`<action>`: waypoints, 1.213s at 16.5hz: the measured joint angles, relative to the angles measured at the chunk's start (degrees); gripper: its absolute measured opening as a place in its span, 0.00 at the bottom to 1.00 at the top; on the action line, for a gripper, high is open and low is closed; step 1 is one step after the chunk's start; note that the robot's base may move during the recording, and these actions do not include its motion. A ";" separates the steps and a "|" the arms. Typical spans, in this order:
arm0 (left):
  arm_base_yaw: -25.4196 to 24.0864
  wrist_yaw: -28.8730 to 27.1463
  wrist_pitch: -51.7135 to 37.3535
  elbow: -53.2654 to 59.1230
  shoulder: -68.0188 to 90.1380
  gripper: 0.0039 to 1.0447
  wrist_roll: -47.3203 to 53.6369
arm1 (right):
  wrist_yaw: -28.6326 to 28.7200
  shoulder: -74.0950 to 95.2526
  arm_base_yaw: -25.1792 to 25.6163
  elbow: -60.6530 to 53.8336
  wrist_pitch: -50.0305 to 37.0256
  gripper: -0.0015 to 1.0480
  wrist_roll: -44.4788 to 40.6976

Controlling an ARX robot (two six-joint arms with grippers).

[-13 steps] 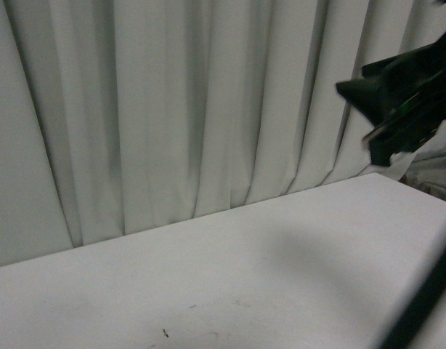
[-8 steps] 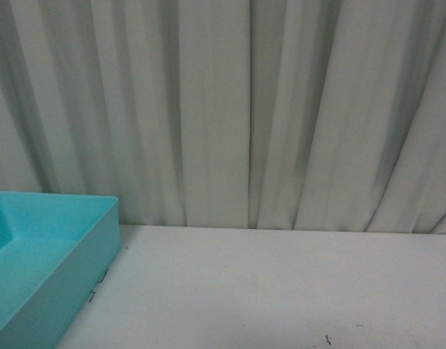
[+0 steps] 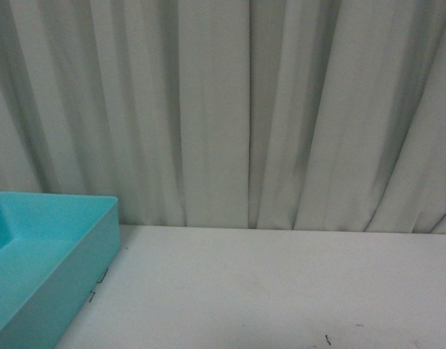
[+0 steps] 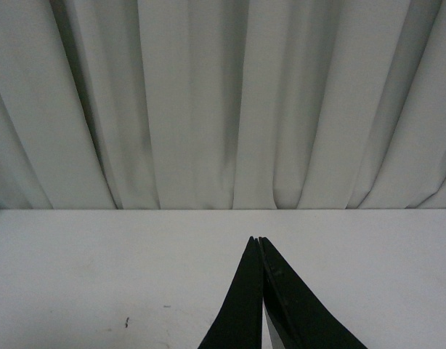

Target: Wind up and store yellow beetle toy

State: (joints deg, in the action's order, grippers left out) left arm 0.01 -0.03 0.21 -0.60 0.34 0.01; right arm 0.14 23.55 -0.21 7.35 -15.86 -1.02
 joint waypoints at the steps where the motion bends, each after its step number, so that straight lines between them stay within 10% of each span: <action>1: 0.00 0.00 0.00 0.00 0.00 0.94 0.00 | 0.00 -1.68 0.00 -0.81 0.37 0.02 0.02; 20: 0.00 -0.02 0.02 0.00 0.00 0.94 0.00 | -0.15 -23.41 0.00 -6.73 16.09 0.02 0.17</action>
State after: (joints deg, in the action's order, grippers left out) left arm 0.01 -0.05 0.23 -0.60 0.34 0.01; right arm -0.01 0.14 -0.21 0.62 0.23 -0.84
